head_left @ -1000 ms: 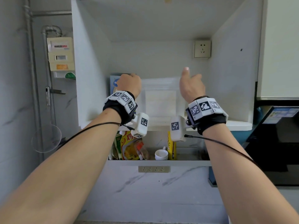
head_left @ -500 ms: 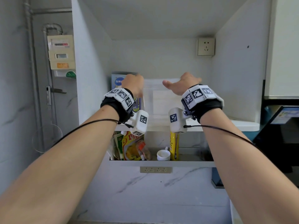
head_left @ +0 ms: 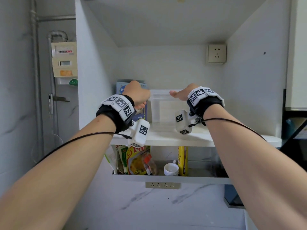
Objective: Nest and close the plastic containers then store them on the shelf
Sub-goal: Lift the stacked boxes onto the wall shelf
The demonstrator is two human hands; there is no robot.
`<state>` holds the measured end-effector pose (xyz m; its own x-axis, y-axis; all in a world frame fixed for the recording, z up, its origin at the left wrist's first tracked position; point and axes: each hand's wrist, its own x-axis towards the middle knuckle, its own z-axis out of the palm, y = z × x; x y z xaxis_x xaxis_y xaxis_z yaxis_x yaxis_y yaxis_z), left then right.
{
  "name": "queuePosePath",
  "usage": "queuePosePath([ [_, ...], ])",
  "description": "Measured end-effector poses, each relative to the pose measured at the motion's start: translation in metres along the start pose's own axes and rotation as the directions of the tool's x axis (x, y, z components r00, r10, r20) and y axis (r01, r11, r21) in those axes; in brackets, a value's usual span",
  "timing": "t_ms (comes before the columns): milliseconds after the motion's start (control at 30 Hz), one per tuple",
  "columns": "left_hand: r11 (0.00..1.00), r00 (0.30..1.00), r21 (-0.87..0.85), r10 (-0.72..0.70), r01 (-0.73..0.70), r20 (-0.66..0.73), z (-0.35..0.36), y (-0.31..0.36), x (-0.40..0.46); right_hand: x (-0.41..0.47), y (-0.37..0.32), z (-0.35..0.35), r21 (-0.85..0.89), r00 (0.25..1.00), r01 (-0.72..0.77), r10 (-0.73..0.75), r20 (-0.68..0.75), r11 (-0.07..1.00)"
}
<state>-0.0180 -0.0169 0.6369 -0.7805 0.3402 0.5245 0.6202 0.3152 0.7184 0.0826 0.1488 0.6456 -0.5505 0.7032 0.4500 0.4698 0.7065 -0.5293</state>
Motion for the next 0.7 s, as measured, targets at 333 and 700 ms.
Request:
queuePosePath([
  [333, 0.999, 0.999, -0.050, 0.001, 0.002, 0.046, -0.001, -0.014, 0.002, 0.029, -0.007, 0.032, 0.118, 0.999, -0.028, 0.026, 0.021, 0.993],
  [700, 0.995, 0.996, -0.037, 0.090, -0.090, -0.003, -0.011, -0.012, -0.028, 0.013, -0.019, 0.023, 0.295, 0.981, -0.015, 0.070, -0.180, 0.955],
])
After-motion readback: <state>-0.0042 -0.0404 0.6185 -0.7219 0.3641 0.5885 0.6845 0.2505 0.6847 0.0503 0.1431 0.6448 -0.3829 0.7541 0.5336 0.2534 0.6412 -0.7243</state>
